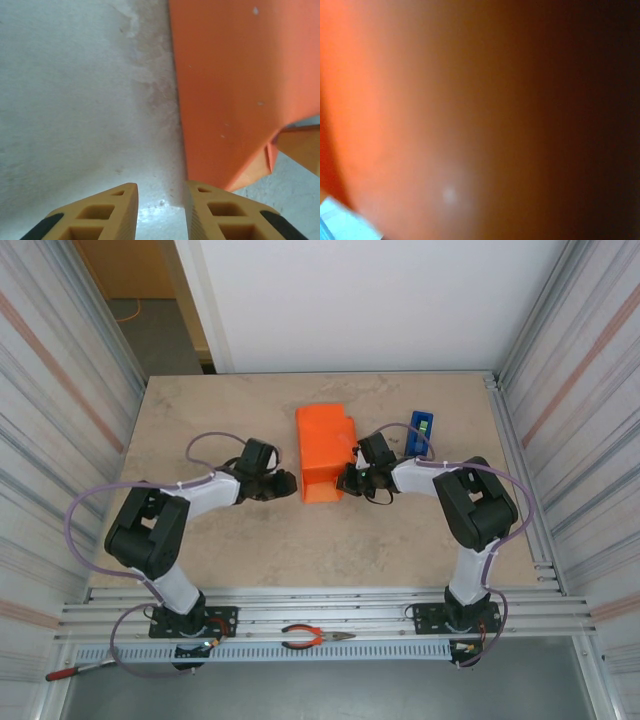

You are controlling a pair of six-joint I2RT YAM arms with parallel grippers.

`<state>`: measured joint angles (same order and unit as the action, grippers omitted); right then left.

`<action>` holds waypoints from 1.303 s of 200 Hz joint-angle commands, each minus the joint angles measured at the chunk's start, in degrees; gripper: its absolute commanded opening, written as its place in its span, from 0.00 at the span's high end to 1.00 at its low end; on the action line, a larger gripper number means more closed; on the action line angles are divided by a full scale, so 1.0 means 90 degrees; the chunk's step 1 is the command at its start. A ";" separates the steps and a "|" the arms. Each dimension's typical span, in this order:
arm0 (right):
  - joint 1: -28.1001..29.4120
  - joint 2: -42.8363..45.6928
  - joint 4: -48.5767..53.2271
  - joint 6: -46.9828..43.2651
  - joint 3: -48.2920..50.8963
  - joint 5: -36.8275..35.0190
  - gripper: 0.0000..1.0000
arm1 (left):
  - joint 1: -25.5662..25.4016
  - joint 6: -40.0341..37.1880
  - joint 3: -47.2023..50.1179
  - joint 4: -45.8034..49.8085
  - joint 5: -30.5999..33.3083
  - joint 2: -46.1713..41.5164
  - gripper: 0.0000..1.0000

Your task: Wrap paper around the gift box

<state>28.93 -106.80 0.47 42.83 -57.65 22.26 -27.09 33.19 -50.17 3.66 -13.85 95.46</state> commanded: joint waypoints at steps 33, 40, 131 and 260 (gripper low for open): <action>0.0096 -0.0186 0.0124 -0.0086 0.0041 -0.0190 1.00 | -0.0324 -0.0123 0.0097 -0.0192 0.0120 0.0176 0.69; 0.0096 -0.0217 0.0133 -0.0090 0.0044 -0.0183 1.00 | -0.0343 -0.0132 0.0093 -0.0190 0.0132 0.0196 0.70; 0.0096 -0.0329 0.0201 -0.0123 0.0032 -0.0190 1.00 | -0.0197 -0.0026 0.0297 0.0311 0.1216 -0.0403 0.70; 0.0102 -0.0501 0.0223 -0.0114 0.0017 -0.0138 1.00 | -0.0316 -0.0653 -0.0318 0.0182 0.0443 0.0377 0.71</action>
<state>29.28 -108.53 -0.14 42.81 -57.65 20.84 -29.12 29.45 -51.22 5.69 -8.03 97.65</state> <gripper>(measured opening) 0.061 0.287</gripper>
